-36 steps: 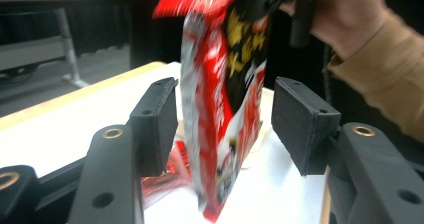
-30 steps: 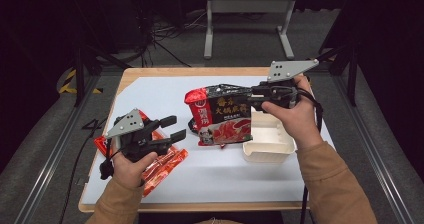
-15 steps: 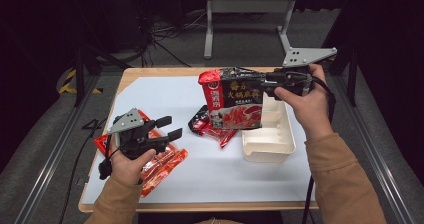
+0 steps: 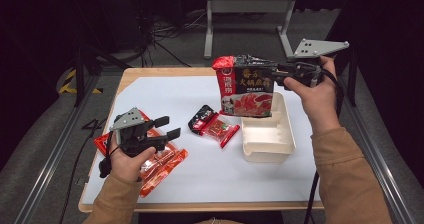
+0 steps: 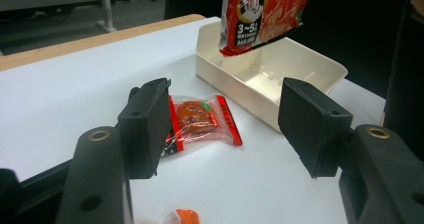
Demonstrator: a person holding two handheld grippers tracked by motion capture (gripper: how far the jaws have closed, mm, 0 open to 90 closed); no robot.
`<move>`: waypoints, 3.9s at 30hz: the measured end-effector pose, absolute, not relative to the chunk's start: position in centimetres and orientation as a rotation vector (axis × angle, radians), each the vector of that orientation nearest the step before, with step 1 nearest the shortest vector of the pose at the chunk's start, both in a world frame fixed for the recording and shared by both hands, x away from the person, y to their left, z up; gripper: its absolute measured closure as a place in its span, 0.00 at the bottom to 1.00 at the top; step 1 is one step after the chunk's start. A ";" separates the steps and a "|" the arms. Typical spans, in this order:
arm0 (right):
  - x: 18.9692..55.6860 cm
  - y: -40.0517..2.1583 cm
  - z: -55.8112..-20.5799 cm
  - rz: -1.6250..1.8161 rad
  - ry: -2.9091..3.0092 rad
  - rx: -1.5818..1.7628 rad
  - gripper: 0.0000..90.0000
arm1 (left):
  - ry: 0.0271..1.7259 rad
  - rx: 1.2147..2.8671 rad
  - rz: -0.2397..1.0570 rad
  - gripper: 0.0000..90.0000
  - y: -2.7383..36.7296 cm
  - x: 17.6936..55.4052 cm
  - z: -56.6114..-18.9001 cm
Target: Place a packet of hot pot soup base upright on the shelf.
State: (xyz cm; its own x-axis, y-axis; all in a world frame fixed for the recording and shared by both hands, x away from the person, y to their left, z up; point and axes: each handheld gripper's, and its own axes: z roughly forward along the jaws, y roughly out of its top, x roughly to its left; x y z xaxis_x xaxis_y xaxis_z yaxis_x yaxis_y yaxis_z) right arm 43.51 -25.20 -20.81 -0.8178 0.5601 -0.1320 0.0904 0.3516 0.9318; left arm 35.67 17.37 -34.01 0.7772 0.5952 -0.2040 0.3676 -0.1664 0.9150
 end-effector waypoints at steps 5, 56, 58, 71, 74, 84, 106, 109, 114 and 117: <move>44.2 -26.2 -20.9 1.487 2.160 0.613 0.86 | 0.759 1.796 0.247 0.40 17.5 36.0 -34.4; 49.3 -30.4 -27.4 1.351 2.085 0.738 0.86 | 0.806 1.840 0.208 0.41 18.1 37.1 -35.8; 49.4 -30.5 -27.7 1.354 2.086 0.744 0.86 | 0.804 1.841 0.208 0.41 18.2 37.2 -35.8; 49.3 -30.3 -30.5 1.335 2.144 0.784 0.82 | 0.810 1.839 0.214 0.40 18.3 37.2 -35.8; 49.2 -30.6 -31.1 1.366 2.130 0.808 0.81 | 0.811 1.840 0.215 0.40 18.3 37.2 -35.8; 48.0 -31.8 -32.0 1.334 2.129 0.844 0.81 | 0.808 1.859 0.220 0.38 18.1 37.3 -35.9; 46.5 -33.1 -31.9 1.326 2.108 0.971 0.50 | 0.835 1.874 0.211 0.40 19.4 37.8 -36.3; 45.8 -33.5 -31.7 1.321 2.097 0.983 0.46 | 0.852 1.861 0.211 0.39 19.7 37.9 -36.5; 44.5 -33.9 -31.3 1.324 2.081 0.981 0.42 | 0.842 1.824 0.220 0.36 20.2 38.0 -36.6; 43.4 -34.0 -31.0 1.319 2.075 0.984 0.41 | 0.850 1.805 0.247 0.33 20.5 37.9 -36.5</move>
